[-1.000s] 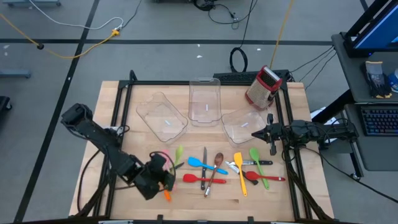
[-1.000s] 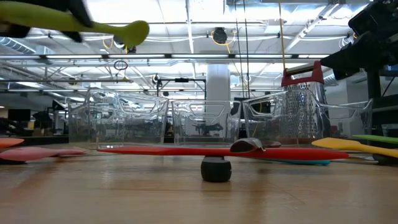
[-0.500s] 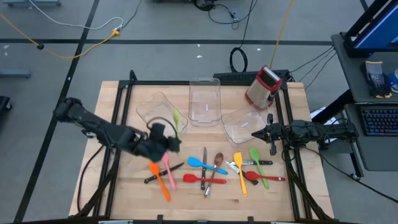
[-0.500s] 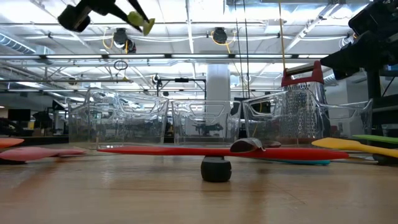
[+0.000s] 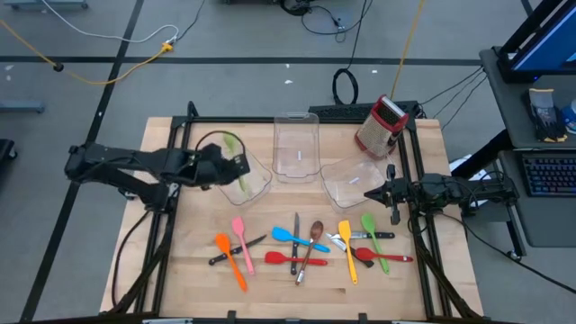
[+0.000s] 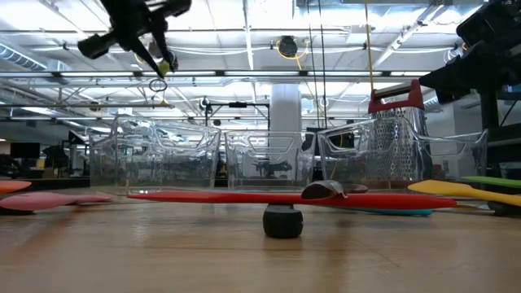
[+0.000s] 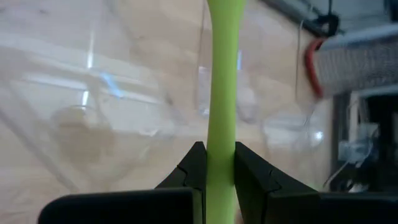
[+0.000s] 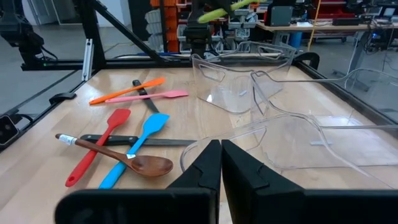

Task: Pick & Place Kitchen Items
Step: Put the green serving spoon into the left bin

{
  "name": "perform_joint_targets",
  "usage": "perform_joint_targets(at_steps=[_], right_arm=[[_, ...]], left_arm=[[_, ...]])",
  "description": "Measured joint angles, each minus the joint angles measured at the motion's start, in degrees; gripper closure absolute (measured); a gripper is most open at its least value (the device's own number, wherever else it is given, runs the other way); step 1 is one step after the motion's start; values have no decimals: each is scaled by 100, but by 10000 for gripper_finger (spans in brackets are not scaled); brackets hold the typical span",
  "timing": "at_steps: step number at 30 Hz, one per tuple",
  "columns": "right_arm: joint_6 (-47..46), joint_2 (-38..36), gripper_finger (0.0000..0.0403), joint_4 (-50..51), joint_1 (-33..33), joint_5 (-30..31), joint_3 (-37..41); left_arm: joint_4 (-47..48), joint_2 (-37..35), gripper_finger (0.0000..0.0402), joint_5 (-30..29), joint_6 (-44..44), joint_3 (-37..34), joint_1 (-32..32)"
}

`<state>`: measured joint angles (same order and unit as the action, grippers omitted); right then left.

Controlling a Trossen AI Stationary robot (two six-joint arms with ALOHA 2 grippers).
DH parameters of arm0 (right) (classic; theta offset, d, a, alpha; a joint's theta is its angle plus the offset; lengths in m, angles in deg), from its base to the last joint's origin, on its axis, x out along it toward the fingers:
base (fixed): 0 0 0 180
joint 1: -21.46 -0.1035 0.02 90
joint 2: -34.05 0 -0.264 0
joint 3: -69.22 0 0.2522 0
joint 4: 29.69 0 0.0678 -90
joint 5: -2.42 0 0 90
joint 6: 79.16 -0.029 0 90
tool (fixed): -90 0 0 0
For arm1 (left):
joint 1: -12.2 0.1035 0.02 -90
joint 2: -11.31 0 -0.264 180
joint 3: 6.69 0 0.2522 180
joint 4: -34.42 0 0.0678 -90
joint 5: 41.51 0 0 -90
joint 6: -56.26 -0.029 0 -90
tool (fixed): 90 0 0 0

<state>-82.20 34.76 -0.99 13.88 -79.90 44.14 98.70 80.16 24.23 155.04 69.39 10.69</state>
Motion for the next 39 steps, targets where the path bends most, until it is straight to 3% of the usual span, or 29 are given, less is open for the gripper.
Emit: perform_joint_targets(at_steps=[11, 17, 20, 33, 39], right_arm=[[120, -2, 394, 14, -1, 2, -1], [120, 0, 394, -2, -2, -11, -2], [119, 0, 394, 11, 0, -17, -1], [117, 0, 394, 5, -1, -22, 0], [117, -1, 394, -4, -2, -22, -1]], left_arm=[[219, 518, 360, 786, -468, -13, 1114], [553, 972, 360, 1459, -463, -12, 1257], [850, 1083, 360, 1555, -392, -19, 1332], [468, 1854, 360, 2194, -421, -8, 1352], [430, 2158, 360, 2218, -480, -10, 1377]])
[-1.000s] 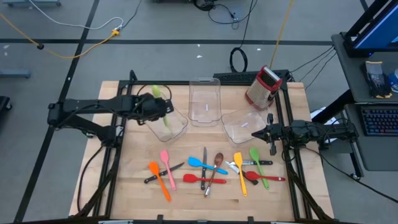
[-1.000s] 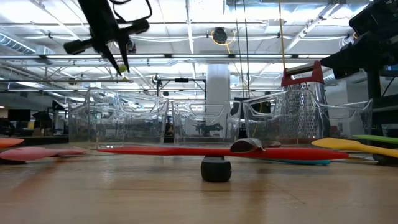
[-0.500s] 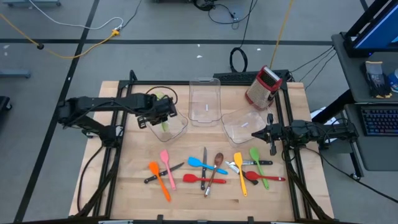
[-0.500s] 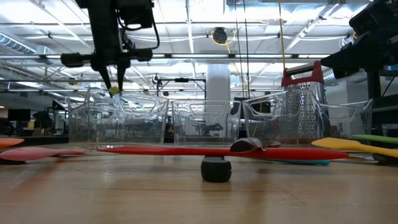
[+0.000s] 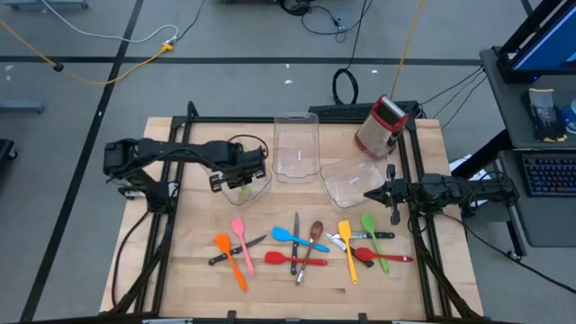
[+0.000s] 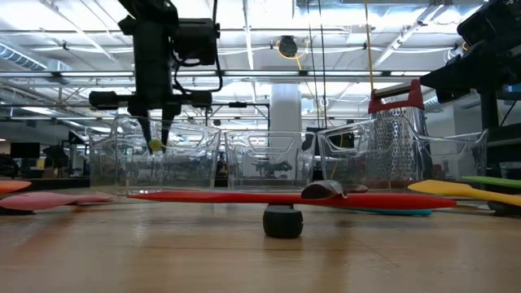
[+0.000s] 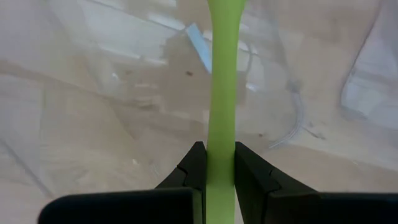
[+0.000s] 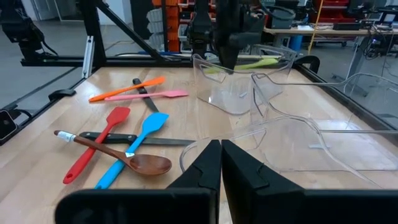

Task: Pick & Place Kitchen Items
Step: Put the green serving spoon into the left bin

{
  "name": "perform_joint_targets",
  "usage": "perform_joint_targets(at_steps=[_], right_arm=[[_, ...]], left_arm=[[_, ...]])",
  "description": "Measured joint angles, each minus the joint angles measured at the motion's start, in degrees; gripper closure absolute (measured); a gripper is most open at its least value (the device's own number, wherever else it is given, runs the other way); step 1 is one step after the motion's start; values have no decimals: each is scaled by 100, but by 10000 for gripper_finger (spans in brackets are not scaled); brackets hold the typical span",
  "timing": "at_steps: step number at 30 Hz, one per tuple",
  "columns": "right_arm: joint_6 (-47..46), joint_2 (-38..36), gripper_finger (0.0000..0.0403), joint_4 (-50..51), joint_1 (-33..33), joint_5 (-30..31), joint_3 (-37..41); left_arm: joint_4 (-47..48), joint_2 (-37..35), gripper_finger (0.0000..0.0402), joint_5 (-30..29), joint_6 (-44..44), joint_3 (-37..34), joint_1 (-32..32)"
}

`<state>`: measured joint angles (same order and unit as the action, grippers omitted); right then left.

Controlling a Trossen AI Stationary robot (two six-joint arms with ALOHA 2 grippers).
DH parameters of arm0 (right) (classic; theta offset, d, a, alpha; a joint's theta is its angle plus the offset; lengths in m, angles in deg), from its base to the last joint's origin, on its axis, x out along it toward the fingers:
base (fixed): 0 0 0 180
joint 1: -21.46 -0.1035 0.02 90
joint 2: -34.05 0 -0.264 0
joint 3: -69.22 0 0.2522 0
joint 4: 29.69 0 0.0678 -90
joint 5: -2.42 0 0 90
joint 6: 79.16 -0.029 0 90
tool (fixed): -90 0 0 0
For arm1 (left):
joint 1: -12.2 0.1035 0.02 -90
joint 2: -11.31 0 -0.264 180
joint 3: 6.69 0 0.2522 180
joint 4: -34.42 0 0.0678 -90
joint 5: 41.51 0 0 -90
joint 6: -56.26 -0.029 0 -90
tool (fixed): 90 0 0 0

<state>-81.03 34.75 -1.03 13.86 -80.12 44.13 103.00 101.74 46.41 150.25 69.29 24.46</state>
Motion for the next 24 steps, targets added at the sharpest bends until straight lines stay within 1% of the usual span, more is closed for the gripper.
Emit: perform_joint_targets(at_steps=[9, 17, 19, 24], right_arm=[[0, 1, 394, 2, 2, 0, 0], [0, 1, 394, 2, 1, 0, 0], [0, 1, 394, 0, 1, 0, 1], [0, 1, 394, 2, 0, 0, 1]], left_arm=[[105, 40, 360, -179, -50, -43, 10], [103, 40, 357, -192, 62, -212, 10], [104, 40, 348, -194, 38, -212, 10], [108, 40, 308, -277, 31, -212, 10]])
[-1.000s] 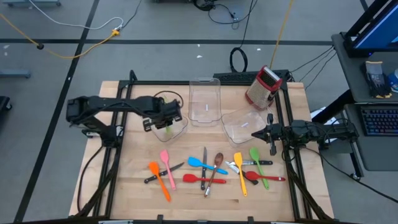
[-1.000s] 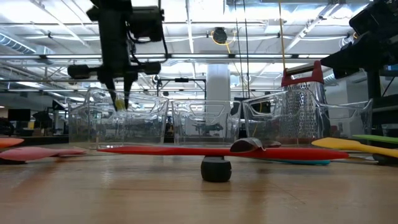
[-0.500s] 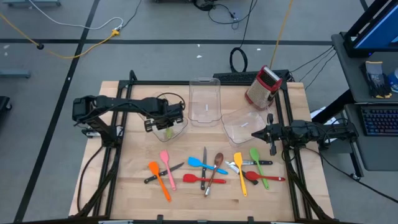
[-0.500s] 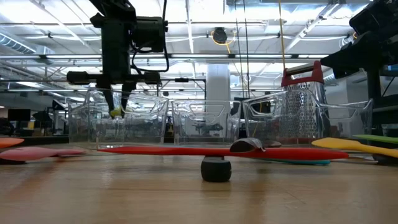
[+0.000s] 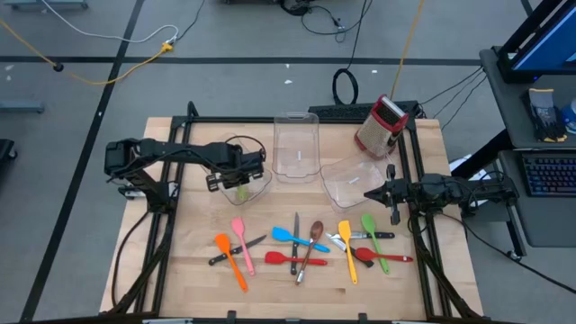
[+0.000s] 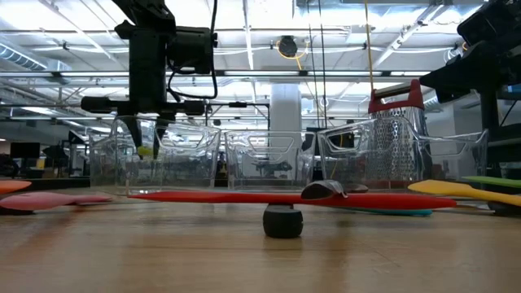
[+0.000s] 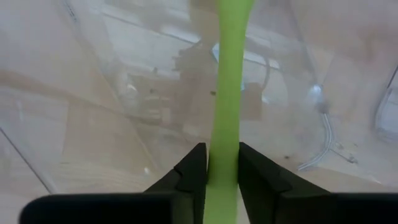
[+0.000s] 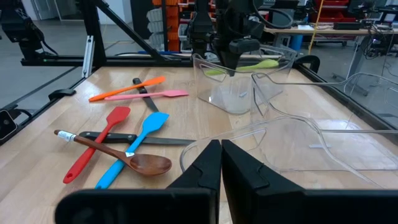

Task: Pick & Place Kitchen Items
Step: Put the green serving spoon into the left bin, then put the right red serving spoon into the left bin

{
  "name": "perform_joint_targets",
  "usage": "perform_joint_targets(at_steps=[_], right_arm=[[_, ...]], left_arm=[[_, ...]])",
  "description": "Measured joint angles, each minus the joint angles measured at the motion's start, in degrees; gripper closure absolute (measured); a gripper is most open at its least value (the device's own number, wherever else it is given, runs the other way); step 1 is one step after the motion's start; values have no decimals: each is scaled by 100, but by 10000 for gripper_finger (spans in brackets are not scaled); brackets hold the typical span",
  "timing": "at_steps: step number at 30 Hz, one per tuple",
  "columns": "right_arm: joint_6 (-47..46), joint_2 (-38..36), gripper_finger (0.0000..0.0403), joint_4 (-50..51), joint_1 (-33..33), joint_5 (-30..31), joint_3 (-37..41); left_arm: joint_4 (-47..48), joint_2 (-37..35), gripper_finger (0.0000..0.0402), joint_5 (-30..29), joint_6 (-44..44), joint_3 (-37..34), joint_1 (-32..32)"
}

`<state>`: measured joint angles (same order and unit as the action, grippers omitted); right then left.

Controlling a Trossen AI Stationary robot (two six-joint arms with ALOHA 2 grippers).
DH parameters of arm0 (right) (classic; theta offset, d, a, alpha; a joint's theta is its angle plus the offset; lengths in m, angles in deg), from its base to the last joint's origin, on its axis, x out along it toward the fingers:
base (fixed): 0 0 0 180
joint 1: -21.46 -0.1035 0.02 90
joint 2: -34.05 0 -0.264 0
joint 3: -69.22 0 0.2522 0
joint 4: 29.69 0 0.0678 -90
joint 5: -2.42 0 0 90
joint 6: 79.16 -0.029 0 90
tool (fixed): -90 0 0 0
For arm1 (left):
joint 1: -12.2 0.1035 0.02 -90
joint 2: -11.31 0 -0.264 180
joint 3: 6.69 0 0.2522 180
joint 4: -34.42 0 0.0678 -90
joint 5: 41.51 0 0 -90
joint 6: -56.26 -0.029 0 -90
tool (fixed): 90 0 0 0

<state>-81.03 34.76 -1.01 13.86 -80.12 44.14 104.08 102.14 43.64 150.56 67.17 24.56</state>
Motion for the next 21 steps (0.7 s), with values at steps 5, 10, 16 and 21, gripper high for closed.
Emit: perform_joint_targets(at_steps=[5, 10, 16, 21], right_arm=[[-1, 0, 394, 0, 1, 0, 0], [0, 0, 394, 0, 2, 0, 0], [0, 0, 394, 0, 2, 0, 0], [0, -1, 394, -6, 1, 0, 0]], left_arm=[[5, 0, 271, -17, -11, 0, 0], [7, -10, 243, -21, -214, 0, 0], [-13, -372, 230, -136, -626, 22, 11], [-85, -1015, 229, -476, -730, 24, -90]])
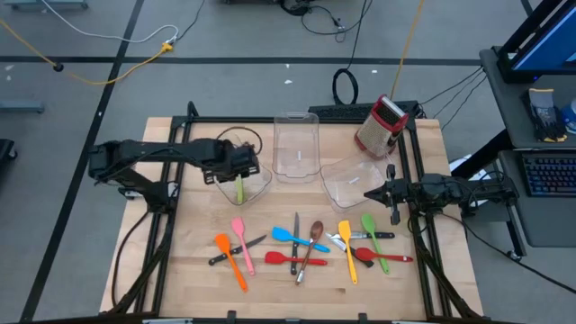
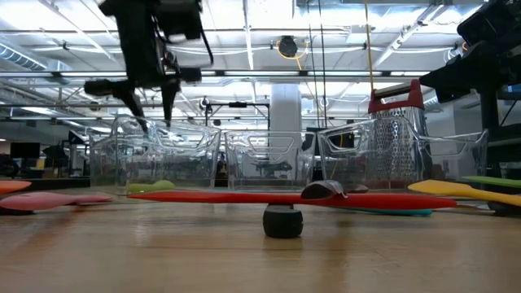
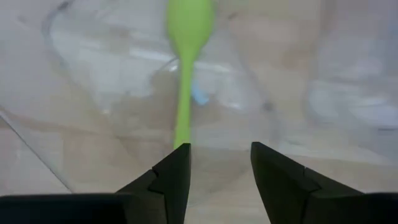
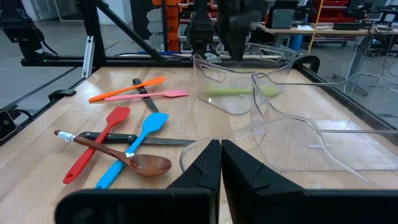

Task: Pick & Place Kitchen Items
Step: Put the right red serving spoon into the left bin

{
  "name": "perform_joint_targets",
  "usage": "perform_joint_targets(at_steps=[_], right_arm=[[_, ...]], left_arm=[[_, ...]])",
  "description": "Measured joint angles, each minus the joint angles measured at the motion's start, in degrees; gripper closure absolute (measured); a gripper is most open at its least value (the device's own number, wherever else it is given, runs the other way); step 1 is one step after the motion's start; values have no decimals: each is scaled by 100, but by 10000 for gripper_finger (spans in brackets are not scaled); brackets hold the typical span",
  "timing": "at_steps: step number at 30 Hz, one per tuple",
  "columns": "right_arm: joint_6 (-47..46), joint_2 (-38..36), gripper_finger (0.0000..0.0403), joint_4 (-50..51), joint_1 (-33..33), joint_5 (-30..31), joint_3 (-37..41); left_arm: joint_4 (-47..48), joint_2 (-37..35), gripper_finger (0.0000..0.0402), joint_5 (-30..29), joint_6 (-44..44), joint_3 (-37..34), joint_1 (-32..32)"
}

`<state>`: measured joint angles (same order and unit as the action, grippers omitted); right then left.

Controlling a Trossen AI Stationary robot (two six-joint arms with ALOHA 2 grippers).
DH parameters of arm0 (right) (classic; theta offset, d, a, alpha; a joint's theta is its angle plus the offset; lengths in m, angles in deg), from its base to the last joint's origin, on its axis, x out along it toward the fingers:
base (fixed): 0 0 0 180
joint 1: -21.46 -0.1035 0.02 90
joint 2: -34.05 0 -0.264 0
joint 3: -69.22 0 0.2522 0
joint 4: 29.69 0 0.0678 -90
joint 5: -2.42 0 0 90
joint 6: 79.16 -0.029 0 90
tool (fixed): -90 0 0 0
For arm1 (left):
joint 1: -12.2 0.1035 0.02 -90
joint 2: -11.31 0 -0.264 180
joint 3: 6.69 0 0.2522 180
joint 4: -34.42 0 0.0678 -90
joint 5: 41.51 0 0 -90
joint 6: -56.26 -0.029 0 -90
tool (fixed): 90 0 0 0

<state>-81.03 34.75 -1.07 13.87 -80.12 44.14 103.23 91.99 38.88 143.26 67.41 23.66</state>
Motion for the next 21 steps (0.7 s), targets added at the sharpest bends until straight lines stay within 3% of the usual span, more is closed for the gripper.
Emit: perform_joint_targets(at_steps=[6, 10, 17, 21], right_arm=[[-121, 1, 394, 2, 1, -2, -1], [-698, 1, 394, 2, -1, -4, 0], [-1703, 1, 394, 0, -1, -2, -2], [-1652, 1, 394, 0, 0, -2, 0]], left_arm=[[-390, -807, 229, -712, -26, 9, -437], [-783, -1206, 229, -1097, -587, 9, -852], [-1235, -1636, 229, -1113, -1867, 9, -1471], [-1262, -1765, 229, -1099, -1766, 9, -1696]])
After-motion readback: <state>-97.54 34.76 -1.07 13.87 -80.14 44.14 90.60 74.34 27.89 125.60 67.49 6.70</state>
